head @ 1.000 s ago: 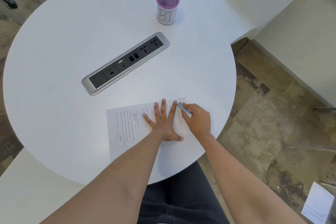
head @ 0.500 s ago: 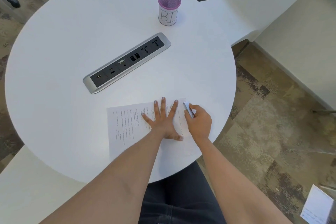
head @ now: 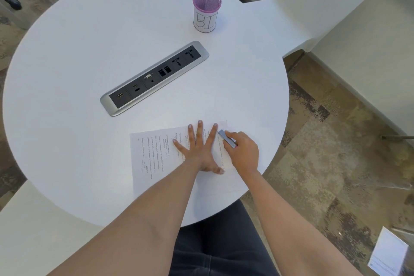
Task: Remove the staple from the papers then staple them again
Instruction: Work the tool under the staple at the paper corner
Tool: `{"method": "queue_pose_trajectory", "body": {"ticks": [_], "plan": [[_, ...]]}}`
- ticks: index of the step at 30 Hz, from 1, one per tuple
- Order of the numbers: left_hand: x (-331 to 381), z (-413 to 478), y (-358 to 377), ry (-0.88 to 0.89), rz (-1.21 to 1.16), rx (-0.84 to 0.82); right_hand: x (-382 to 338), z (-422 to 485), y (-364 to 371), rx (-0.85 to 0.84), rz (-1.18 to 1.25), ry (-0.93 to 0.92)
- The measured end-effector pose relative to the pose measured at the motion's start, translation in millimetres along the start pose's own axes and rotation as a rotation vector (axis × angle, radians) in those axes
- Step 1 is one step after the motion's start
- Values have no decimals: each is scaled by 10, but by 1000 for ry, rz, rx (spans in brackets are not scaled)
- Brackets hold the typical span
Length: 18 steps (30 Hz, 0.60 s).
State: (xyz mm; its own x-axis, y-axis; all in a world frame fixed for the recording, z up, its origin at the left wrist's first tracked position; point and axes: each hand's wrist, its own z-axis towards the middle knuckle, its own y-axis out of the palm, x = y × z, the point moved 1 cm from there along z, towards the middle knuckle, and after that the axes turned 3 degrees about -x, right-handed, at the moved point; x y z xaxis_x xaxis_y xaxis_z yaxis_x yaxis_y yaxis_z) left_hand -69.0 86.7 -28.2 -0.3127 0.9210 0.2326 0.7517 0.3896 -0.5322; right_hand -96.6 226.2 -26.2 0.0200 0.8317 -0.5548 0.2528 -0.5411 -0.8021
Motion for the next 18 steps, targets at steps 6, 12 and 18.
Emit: {"method": "queue_pose_trajectory", "body": {"ticks": [6,12,18], "plan": [[15,7,-9,-4,7,-4,-96,51,27,18,-42,-11],[2,-3,9,-6,12,1,-97,109,-18,16,-90,-91],[21,7,-26,-20,12,-12,-109,96,-13,32,-91,-131]]}}
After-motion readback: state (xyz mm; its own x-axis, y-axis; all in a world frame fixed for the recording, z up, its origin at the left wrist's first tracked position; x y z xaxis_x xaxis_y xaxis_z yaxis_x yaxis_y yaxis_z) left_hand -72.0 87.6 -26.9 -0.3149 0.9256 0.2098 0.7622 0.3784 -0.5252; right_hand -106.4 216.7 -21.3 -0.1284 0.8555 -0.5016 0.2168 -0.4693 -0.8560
